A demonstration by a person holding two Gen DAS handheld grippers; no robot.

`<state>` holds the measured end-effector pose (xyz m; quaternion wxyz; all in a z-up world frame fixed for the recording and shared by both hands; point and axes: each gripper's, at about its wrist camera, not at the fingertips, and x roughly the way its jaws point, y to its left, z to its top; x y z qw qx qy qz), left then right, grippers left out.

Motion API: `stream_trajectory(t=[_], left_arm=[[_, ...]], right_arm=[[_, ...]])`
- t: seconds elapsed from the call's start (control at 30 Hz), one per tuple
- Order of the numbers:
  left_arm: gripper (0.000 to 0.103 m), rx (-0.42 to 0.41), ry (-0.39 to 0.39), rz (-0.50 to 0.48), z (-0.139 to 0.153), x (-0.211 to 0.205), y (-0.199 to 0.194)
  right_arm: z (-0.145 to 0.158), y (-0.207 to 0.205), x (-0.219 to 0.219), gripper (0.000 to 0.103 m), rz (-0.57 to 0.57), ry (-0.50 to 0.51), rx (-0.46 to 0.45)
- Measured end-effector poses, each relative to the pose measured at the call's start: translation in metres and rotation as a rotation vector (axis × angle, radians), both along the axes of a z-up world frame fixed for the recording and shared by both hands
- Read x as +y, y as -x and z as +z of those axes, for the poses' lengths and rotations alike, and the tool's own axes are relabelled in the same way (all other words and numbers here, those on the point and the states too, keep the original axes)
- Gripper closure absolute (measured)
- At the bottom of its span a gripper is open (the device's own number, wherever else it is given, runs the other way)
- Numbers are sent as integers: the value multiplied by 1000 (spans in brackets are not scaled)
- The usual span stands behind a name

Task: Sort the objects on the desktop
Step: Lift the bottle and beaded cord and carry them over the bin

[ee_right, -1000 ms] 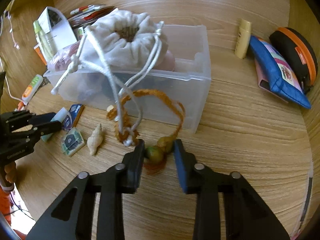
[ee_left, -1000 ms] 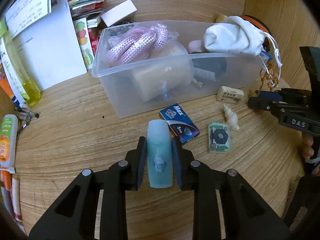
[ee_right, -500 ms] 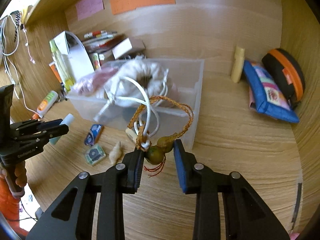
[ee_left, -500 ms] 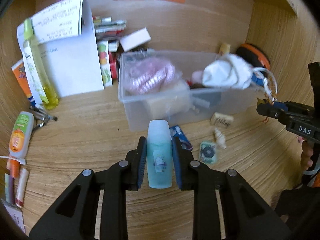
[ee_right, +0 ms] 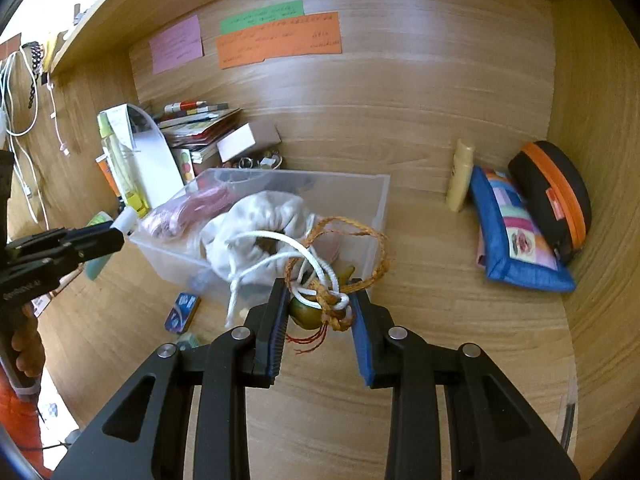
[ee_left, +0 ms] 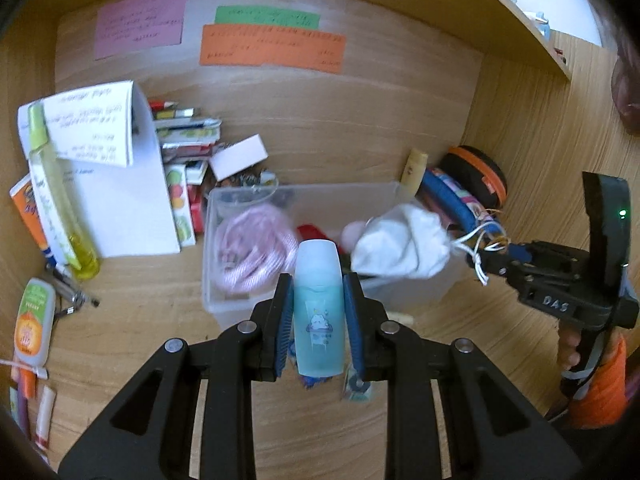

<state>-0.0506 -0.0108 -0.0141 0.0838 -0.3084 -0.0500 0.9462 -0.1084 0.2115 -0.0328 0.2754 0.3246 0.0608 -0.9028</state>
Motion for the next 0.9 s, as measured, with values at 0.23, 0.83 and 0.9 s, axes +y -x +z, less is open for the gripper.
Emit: stream_trajectory(t=[0.23, 0.83, 0.9], left_arm=[[79, -19, 0, -17, 0, 8, 28], [79, -138, 42, -48, -32, 31, 94], [79, -136, 58, -42, -32, 33, 93]], right_arm=[[0, 19, -12, 76, 26, -39, 13], [-11, 67, -54, 76, 100, -180, -5], [-15, 70, -58, 76, 105, -202, -13]])
